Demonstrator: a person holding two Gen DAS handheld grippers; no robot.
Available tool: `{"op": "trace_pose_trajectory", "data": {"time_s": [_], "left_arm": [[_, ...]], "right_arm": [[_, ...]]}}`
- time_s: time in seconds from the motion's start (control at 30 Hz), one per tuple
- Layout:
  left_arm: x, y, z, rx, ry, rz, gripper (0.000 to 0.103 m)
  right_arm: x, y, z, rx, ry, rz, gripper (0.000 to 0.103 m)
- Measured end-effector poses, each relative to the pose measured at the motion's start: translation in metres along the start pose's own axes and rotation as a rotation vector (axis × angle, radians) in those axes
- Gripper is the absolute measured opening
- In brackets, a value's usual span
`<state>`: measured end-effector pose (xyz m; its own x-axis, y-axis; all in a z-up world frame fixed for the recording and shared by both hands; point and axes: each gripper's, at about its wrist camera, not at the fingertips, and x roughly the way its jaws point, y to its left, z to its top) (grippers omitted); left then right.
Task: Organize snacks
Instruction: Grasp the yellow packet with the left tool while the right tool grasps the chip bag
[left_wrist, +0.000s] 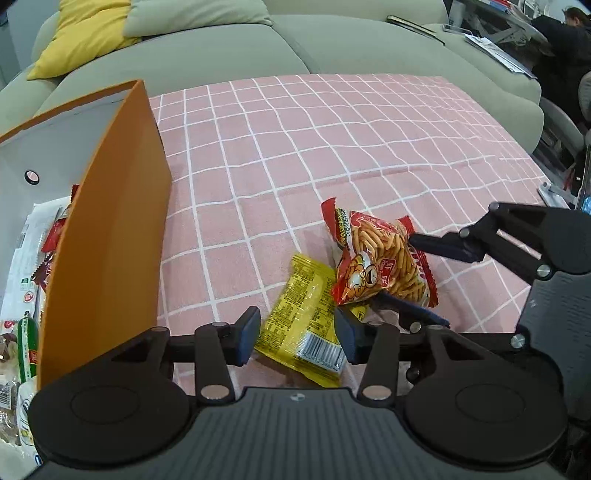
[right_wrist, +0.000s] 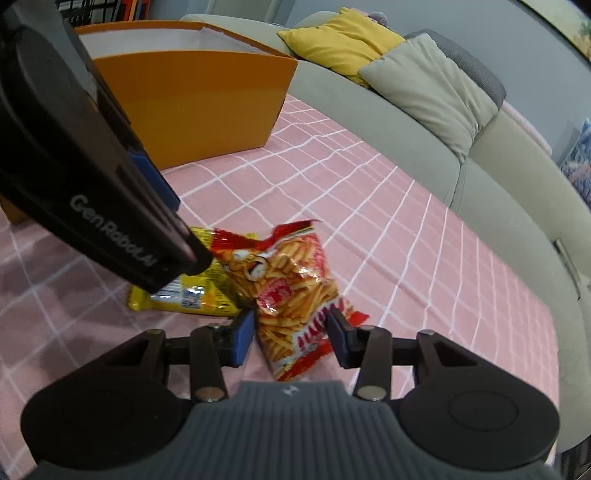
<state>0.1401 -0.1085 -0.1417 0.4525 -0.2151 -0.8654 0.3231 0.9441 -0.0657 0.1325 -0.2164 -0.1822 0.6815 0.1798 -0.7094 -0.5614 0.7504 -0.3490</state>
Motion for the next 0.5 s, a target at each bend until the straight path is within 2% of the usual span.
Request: {"op": "trace_pose_trajectory", "data": {"time_s": [0.13, 0.23, 0.5], "left_arm": [[-0.001, 0.002, 0.002, -0.013, 0.009, 0.009, 0.055], [-0.001, 0.001, 0.003, -0.011, 0.008, 0.009, 0.055], [0.004, 0.004, 0.005, -0.002, 0.027, -0.003, 0.060]], "right_arm": [[-0.007, 0.009, 0.005, -0.138, -0.066, -0.001, 0.047], [-0.003, 0.017, 0.005, -0.217, -0.081, -0.001, 0.051], [0.010, 0.006, 0.011, -0.152, -0.054, 0.043, 0.052]]}}
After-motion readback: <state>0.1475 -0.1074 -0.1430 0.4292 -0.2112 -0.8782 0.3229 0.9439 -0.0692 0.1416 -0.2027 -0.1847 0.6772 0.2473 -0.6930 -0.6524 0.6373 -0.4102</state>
